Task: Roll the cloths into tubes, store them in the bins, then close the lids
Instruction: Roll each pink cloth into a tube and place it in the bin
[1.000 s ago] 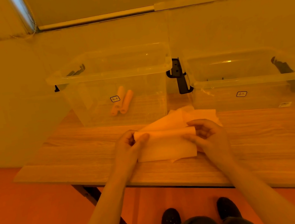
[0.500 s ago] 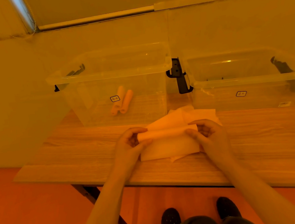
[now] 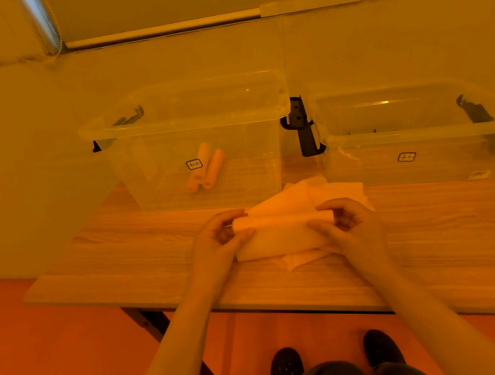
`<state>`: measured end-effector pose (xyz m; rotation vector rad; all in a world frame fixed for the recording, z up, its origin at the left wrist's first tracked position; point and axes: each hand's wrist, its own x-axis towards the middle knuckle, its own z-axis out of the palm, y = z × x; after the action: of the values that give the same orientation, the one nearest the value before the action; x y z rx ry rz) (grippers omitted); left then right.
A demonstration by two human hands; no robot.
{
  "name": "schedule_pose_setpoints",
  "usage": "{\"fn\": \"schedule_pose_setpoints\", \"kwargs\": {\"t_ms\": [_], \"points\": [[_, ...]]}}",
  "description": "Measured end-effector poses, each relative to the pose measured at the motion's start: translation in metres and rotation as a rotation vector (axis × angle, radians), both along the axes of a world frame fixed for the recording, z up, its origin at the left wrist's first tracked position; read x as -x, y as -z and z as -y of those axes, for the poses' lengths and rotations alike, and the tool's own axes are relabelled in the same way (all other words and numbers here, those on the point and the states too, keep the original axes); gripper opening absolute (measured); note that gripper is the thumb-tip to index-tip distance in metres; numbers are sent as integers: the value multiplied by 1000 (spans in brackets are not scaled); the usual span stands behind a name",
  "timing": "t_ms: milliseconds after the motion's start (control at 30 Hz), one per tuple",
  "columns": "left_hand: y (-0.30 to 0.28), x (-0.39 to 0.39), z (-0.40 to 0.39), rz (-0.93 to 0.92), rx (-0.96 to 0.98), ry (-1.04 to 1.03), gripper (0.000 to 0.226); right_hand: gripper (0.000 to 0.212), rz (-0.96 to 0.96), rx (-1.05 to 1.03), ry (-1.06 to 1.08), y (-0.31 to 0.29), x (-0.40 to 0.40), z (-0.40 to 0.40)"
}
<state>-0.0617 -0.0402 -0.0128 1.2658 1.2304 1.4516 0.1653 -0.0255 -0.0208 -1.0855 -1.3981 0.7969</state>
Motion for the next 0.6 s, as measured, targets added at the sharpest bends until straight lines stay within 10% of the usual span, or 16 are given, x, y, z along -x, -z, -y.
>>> {"fn": "schedule_pose_setpoints", "kwargs": {"t_ms": [600], "points": [[4, 1, -2, -61, 0, -13, 31, 28, -37, -25, -9, -1, 0, 2]]}}
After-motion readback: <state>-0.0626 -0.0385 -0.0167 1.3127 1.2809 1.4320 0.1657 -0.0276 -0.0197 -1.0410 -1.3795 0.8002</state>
